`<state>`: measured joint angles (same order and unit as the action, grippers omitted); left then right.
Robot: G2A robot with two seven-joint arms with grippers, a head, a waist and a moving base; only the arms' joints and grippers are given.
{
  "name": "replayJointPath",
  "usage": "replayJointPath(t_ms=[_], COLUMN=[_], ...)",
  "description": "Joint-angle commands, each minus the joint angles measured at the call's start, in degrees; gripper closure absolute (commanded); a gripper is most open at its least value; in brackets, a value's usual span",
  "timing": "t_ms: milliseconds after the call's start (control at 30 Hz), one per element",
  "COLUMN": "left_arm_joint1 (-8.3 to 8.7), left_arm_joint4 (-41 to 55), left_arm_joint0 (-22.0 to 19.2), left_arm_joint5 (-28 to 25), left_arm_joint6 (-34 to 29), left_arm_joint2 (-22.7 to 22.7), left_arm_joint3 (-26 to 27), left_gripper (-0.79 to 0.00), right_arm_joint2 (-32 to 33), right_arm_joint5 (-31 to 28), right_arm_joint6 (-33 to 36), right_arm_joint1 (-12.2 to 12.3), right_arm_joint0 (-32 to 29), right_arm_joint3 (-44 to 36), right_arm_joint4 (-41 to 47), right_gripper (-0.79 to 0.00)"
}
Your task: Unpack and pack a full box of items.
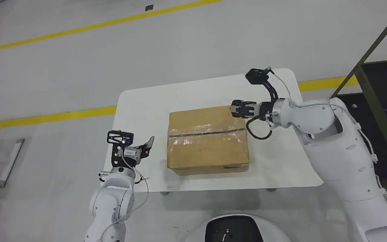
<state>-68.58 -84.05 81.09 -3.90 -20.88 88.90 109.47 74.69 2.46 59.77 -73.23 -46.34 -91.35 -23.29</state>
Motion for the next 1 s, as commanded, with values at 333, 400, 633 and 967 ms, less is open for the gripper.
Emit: replayJointPath(t_ms=[333, 400, 633, 967], left_arm_joint1=[-0.03, -0.05, -0.07, -0.32], left_arm_joint4=[0.44, 0.83, 1.8, 5.33], left_arm_joint0=[0.2, 0.48, 0.42, -0.73], left_arm_joint5=[0.16, 0.15, -0.21, 2.65], left_arm_joint6=[0.35, 0.4, -0.32, -0.97], left_arm_joint2=[0.07, 0.29, 0.8, 2.37], left_arm_joint3=[-0.09, -0.2, -0.42, -1.59], left_gripper=[-0.785, -0.785, -0.785, -0.785], right_arm_joint2=[-10.43, -10.23, -5.73, -4.45], right_arm_joint5=[-4.68, -4.87, -6.86, -15.27], right_arm_joint6=[-5.56, -5.81, -6.65, -27.9], right_arm_joint1=[-1.4, -1.22, 0.2, 1.38], right_arm_joint0=[2.92, 2.4, -1.71, -7.34], right_arm_joint3=[11.51, 12.43, 10.07, -5.06], right_arm_joint4=[0.14, -0.58, -1.1, -22.64], right_gripper=[0.0, 0.0, 0.0, 0.0])
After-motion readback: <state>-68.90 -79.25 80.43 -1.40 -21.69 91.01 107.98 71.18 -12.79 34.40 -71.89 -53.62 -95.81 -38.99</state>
